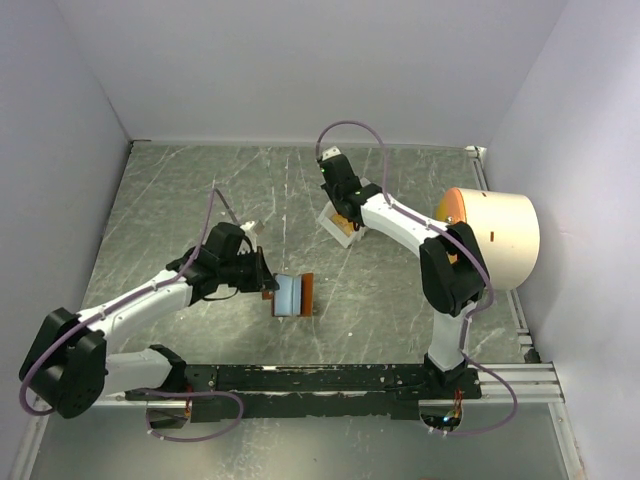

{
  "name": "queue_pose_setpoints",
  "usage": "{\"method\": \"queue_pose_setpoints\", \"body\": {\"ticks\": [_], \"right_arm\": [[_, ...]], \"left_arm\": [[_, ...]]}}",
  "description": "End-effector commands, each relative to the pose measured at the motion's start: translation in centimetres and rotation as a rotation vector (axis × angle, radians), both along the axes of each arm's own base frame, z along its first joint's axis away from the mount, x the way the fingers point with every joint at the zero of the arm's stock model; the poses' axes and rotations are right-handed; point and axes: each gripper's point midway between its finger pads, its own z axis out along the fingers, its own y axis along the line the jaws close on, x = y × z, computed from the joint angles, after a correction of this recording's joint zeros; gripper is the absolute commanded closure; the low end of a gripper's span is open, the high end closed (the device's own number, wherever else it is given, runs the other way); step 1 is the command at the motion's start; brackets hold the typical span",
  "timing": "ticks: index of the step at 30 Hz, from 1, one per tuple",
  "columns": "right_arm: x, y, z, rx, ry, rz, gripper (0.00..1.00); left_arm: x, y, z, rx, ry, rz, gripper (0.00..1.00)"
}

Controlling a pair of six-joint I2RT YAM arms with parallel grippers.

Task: Put the credit cards into the card holder
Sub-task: Place the card holder at the center of the board, then insert the credit card into the card holder.

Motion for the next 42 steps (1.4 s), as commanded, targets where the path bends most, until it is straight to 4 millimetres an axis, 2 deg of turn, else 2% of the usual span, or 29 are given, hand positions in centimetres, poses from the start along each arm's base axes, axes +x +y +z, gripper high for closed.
{"method": "queue_pose_setpoints", "body": {"ticks": [1,5,9,21,30,35,39,42], "right_arm": [[0.4,-0.5,1.4,-0.023,-0.031,-0.023,1.00],[0.5,-1.0,3.3,-0.033,-0.063,-0.038,1.00],[0.1,-1.1,4.3,-0.022,-0.073,-0.039,1.00],[-1.6,-2.3,8.1,0.014,-0.135,-0.084,1.00],[-2.7,-2.1,8.9,0.075,-0.138,-0.084,1.00],[-5.0,-0.4,10.4,0.263,-0.105,-0.043,1.00],[-8.6,2.5,13.6,0.538,-0.090,0.082,1.00],[-11.6,4.7,15.0,0.730,-0.049,0.173,1.00]], "left_arm": [[0.8,-1.7,0.3,-0.113,0.008,0.017,0.91],[0.6,-1.6,-1.0,-0.105,0.029,0.026,0.91],[0.6,-1.0,-2.2,-0.074,0.040,0.046,0.91],[0.7,-0.6,-3.5,-0.048,0.050,0.067,0.92],[1.2,0.1,-5.6,-0.008,0.058,0.115,0.88],[0.7,-0.6,-5.2,-0.076,0.045,0.094,0.89],[0.6,-0.3,-5.2,-0.082,0.033,0.114,0.89],[0.8,-0.5,-4.8,-0.102,0.018,0.115,0.89]]}}
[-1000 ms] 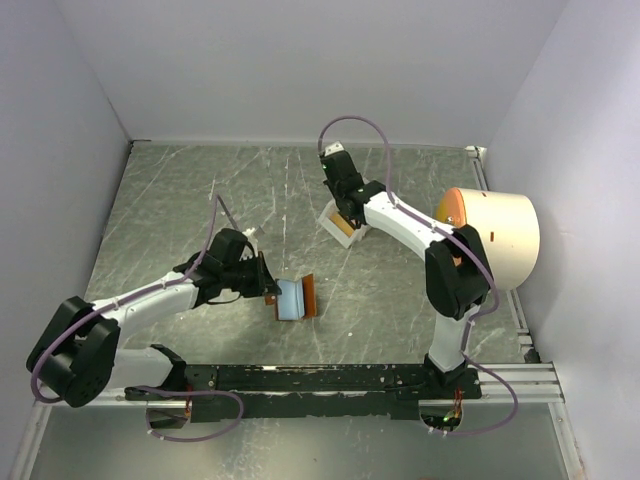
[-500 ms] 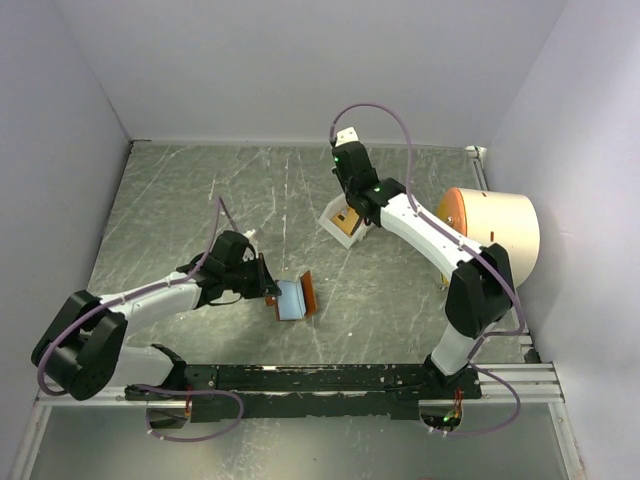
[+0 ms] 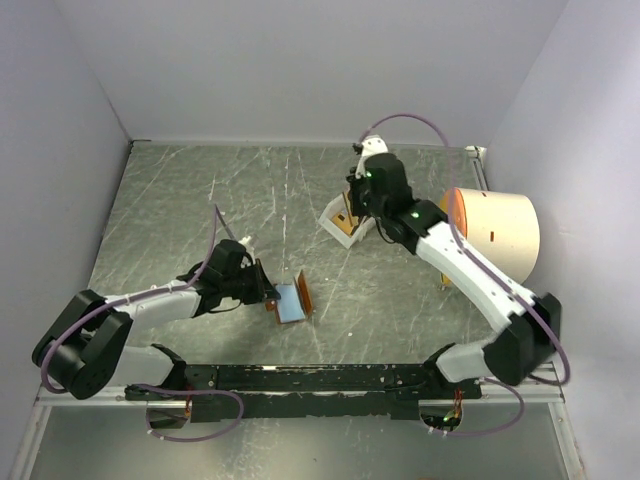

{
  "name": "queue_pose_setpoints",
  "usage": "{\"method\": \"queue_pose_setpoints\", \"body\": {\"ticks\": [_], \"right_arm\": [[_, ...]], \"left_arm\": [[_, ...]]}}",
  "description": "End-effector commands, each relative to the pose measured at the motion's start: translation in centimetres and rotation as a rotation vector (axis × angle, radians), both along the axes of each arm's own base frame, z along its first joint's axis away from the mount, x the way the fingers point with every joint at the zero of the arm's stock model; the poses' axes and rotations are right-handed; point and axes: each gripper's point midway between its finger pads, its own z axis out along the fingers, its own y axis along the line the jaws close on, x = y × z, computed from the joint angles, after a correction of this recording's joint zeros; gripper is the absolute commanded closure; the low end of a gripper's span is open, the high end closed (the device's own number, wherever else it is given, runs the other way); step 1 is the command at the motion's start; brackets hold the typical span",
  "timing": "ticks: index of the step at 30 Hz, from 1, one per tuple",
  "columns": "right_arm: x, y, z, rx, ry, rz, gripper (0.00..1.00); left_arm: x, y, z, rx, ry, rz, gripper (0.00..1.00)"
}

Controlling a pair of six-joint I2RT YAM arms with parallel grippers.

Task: Put the credit cards into the card holder
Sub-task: Insert the credit card into the card holder.

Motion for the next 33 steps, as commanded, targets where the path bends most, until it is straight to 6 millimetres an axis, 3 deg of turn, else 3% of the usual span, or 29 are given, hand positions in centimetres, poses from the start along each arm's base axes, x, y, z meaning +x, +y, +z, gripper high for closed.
{"method": "queue_pose_setpoints", "body": {"ticks": [1,8,12,15,19,23,33], "right_arm": [[-4.8,5.0,3.4,0.356,0.029,0.187,1.00],[-11.2,9.8,2.3,0.609,0.185,0.347,1.00],[-15.0,12.4,-0.2,0.642,0.291,0.407,1.00],[-16.7,13.3,-2.3,0.632,0.328,0.395,1.00],[-17.6,13.5,-6.1,0.631,0.392,0.363,1.00],[-17.0,12.6,-9.3,0.553,0.406,0.301,1.00],[-15.6,10.5,-14.2,0.421,0.398,0.211,1.00]], "left_arm": [[1.0,-0.6,1.6,-0.061,-0.067,0.017,0.89],[1.3,-0.8,3.1,-0.091,-0.094,0.025,0.90],[1.2,-0.8,3.1,-0.086,-0.087,0.022,0.90],[1.1,-0.8,2.7,-0.082,-0.076,0.020,0.91],[0.8,-0.5,1.5,-0.071,-0.058,0.022,0.90],[0.4,-0.3,0.6,-0.057,-0.037,0.023,0.90],[-0.2,0.6,-1.1,0.003,-0.019,0.010,0.89]]}}
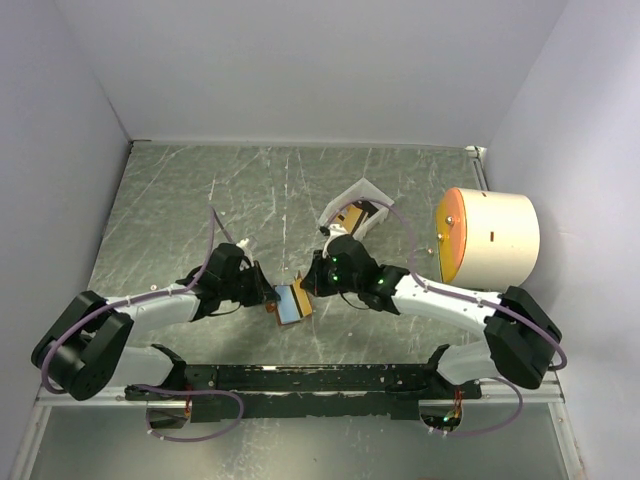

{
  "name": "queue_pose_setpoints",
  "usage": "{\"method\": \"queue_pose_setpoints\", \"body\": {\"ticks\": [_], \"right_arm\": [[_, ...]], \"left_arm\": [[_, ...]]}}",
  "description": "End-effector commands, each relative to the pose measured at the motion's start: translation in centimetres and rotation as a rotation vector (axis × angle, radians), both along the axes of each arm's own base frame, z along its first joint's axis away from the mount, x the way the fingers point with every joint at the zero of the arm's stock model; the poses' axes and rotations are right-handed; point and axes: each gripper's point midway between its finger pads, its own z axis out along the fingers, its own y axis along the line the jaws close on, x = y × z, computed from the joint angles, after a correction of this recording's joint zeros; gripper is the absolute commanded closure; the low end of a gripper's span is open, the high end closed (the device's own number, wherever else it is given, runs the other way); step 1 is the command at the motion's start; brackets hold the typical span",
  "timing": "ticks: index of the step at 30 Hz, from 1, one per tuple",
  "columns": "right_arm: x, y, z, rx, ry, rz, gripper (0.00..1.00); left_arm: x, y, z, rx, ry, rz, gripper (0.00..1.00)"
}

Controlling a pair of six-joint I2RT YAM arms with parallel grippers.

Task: Put the credit cards into the card holder
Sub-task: Insert the credit card into the card holder.

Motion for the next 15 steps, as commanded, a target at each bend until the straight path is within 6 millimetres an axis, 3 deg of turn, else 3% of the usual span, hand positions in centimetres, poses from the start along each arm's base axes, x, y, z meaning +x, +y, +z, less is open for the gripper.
{"method": "queue_pose_setpoints", "body": {"ticks": [1,6,15], "right_arm": [[1.0,-0.9,-1.9,-0.026,-0.009,-0.038,1.00],[1.8,-1.6,-3.2,-0.002,0.031,-0.069,1.00],[2.5,-2.0,-3.8,0.069,0.055,-0.093,1.00]], "left_arm": [[0.0,0.8,-1.1,0.047,-0.010,-0.008,0.88],[-0.2,1.7,-1.8,0.099,-0.009,-0.006,0.85],[-0.3,2.0,-2.3,0.132,-0.004,-0.017,0.85]]}}
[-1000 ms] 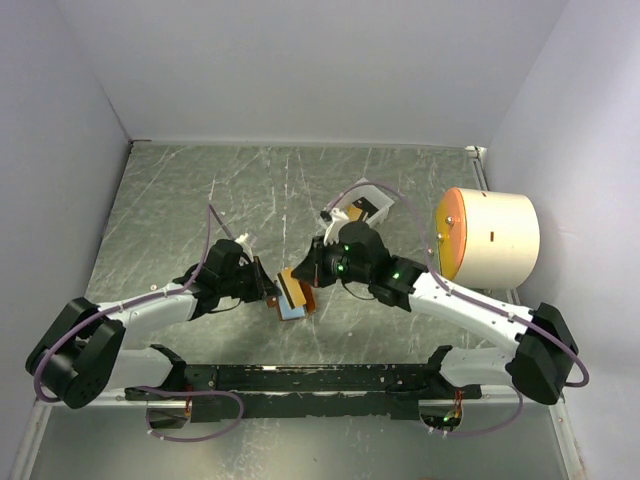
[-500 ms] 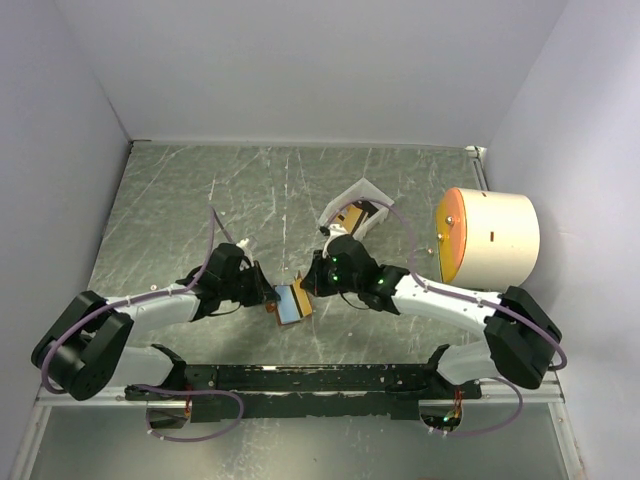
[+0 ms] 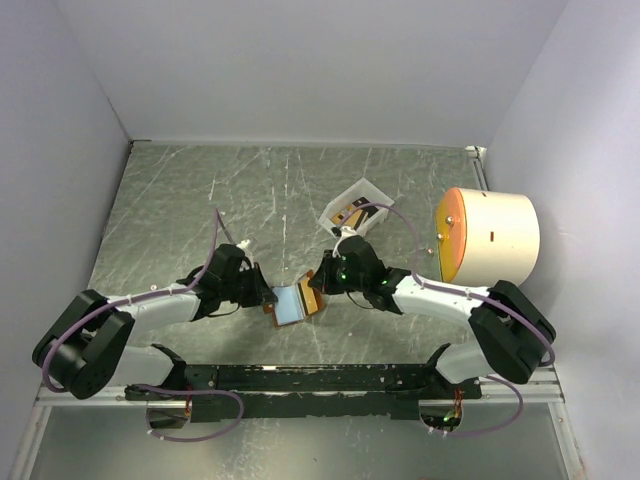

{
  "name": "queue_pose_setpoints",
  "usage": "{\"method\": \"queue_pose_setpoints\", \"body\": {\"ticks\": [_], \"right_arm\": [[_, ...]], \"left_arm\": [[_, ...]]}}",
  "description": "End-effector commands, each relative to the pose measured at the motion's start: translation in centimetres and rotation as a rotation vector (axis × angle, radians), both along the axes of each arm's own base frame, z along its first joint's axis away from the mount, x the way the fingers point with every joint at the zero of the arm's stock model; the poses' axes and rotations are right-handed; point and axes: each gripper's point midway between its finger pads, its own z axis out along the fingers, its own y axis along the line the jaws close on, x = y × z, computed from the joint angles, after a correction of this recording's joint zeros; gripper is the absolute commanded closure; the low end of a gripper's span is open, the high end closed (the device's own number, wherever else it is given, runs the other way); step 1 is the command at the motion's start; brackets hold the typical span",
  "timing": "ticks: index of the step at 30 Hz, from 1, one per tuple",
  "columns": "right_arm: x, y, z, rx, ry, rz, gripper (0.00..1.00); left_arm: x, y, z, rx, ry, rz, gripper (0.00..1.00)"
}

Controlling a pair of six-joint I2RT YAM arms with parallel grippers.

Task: Put the credit cards into the card holder
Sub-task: Insert the credit card into the card holder.

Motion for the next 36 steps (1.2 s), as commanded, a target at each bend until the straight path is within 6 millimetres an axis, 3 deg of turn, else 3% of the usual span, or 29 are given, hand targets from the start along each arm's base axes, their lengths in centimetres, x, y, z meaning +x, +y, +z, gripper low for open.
{"method": "queue_pose_setpoints", "body": {"ticks": [1,5,16,28,36], "right_arm": [[0.7,-0.2,-0.4,0.082,0.023,-0.027,1.00],[1.0,-0.7,-0.4,0.121,0.020,-0.049,1.00],[0.5,0.2,-1.1,0.203,0.050,-0.035,1.00],[1.2,-0.2,-1.6,0.164,0.016,-0.059,1.00],[0.7,-0.2,-2.3,0.053,-0.051,-0.072,1.00]], "left_arm": [[-0.4,1.4,-1.5,0.075,0.017,0.002,0.85],[-0.6,1.5,-1.8,0.080,0.014,-0.002,0.85],[-0.7,1.5,-2.2,0.076,0.021,-0.003,0.85],[-1.0,1.5,-2.2,0.061,0.022,0.008,0.85],[-1.1,1.4,-2.0,0.048,0.022,0.005,0.84]]}}
